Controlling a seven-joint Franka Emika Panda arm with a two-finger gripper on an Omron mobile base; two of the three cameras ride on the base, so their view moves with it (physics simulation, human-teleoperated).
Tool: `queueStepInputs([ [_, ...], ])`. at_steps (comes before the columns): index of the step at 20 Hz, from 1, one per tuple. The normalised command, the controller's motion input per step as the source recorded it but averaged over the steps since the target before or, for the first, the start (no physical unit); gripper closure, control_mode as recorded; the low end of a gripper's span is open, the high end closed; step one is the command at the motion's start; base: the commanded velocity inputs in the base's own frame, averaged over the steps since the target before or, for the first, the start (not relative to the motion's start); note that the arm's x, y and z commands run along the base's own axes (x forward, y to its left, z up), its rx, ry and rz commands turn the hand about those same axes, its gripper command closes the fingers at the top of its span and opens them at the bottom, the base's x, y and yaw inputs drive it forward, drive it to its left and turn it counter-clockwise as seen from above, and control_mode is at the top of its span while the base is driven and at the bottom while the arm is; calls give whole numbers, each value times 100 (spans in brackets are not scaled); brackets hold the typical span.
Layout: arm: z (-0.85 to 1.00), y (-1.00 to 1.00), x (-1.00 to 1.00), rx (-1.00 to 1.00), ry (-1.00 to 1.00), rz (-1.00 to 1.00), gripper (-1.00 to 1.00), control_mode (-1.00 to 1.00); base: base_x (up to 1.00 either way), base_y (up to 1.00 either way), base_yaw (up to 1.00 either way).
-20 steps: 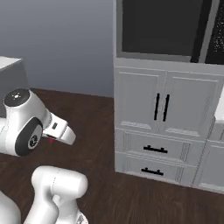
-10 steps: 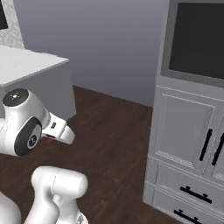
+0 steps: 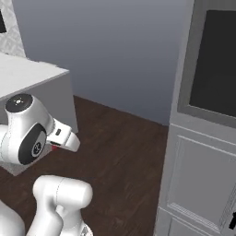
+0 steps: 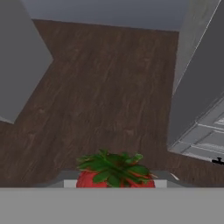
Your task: Take the strawberry from the fridge and place it on top of the pancake, located on the dining counter.
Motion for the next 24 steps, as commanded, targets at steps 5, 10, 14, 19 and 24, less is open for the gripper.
queueStepInputs([
  [5, 0, 0, 0, 0, 0, 0, 100, 100, 100, 71, -2],
  [10, 0, 0, 0, 0, 0, 0, 100, 100, 100, 35, 0],
  [14, 0, 0, 0, 0, 0, 0, 100, 100, 100, 0, 0],
  [19, 0, 0, 0, 0, 0, 0, 100, 100, 100, 0, 8],
  [24, 0, 0, 0, 0, 0, 0, 100, 100, 100, 0, 17],
])
